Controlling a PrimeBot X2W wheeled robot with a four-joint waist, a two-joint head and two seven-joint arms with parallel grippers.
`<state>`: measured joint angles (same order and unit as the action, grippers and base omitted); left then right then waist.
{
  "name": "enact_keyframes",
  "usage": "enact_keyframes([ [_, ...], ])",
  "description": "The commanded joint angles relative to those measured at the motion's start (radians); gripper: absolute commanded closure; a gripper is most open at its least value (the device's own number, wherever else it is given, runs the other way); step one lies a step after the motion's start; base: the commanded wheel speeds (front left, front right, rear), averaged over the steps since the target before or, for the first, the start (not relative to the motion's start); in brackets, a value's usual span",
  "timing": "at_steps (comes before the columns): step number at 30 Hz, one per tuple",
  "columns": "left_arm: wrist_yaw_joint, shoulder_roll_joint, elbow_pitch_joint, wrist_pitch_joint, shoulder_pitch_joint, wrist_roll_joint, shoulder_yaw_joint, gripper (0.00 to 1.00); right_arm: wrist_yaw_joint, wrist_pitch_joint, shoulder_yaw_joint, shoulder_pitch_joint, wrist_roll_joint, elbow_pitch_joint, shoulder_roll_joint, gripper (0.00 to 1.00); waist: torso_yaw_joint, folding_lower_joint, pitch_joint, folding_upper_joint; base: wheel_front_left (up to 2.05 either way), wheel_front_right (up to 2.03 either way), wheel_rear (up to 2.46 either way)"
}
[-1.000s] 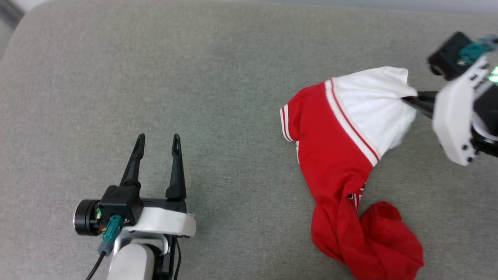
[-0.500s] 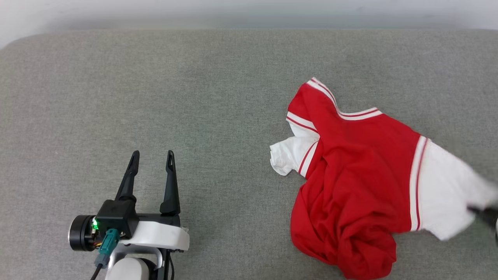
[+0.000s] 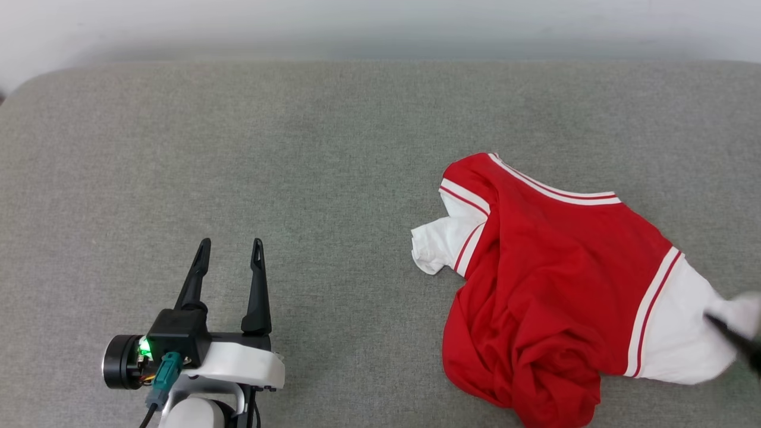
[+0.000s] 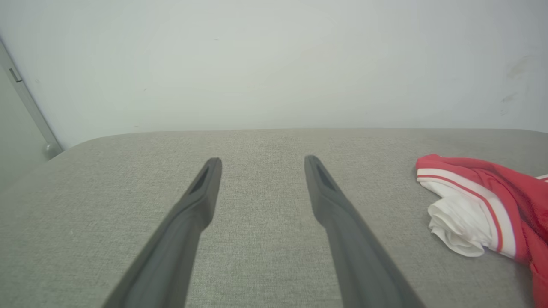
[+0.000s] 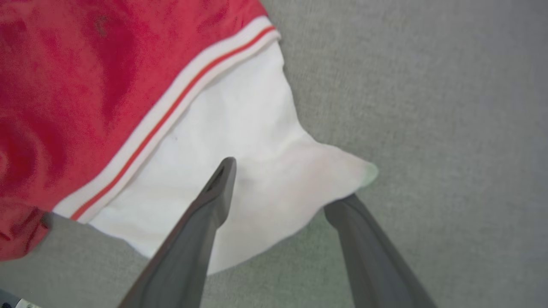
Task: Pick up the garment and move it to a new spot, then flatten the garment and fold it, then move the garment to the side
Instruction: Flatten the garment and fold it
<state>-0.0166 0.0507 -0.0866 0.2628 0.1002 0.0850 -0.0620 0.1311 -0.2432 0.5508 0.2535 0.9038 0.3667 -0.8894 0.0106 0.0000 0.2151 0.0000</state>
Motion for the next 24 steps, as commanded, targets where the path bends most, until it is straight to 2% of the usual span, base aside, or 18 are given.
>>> enact_keyframes([
  [1, 0.005, -0.001, -0.002, 0.003, -0.009, -0.006, 0.006, 0.00, -0.001, 0.050, -0.046, 0.031, -0.036, -0.016, 0.007, 0.00, -0.006, 0.0000, -0.015, 0.0000, 0.00, 0.00, 0.00],
  [5, 0.020, 0.001, -0.015, 0.003, 0.005, -0.024, 0.013, 0.00, -0.001, 0.177, -0.187, 0.060, -0.158, -0.053, 0.064, 0.00, -0.011, 0.0000, -0.027, 0.0000, 0.00, 0.00, 0.00],
  [9, 0.038, 0.011, -0.034, 0.003, 0.031, -0.039, 0.015, 0.00, -0.001, 0.274, -0.315, 0.053, -0.301, -0.127, 0.180, 0.00, -0.012, 0.0000, -0.031, 0.0000, 0.00, 0.00, 0.00],
  [15, 0.070, 0.047, -0.086, 0.003, 0.104, -0.060, 0.007, 0.00, -0.001, 0.376, -0.479, -0.021, -0.508, -0.277, 0.408, 0.00, -0.014, 0.0000, -0.033, 0.0000, 0.00, 0.00, 0.00],
  [16, 0.089, 0.072, -0.123, 0.003, 0.163, -0.072, -0.009, 0.00, -0.001, 0.420, -0.535, -0.071, -0.589, -0.350, 0.520, 0.00, -0.019, 0.0000, -0.033, 0.0000, 0.00, 0.00, 0.00],
  [20, 0.115, 0.108, -0.182, 0.000, 0.258, -0.070, -0.037, 0.00, -0.001, 0.469, -0.580, -0.129, -0.668, -0.442, 0.646, 0.00, -0.029, 0.0000, -0.027, 0.0000, 0.00, 0.00, 0.00],
  [24, 0.138, 0.148, -0.231, -0.063, 0.385, -0.069, -0.100, 0.00, -0.001, 0.487, -0.582, -0.182, -0.711, -0.496, 0.711, 0.00, -0.039, 0.0000, -0.014, 0.0000, 0.00, 0.00, 0.00],
])
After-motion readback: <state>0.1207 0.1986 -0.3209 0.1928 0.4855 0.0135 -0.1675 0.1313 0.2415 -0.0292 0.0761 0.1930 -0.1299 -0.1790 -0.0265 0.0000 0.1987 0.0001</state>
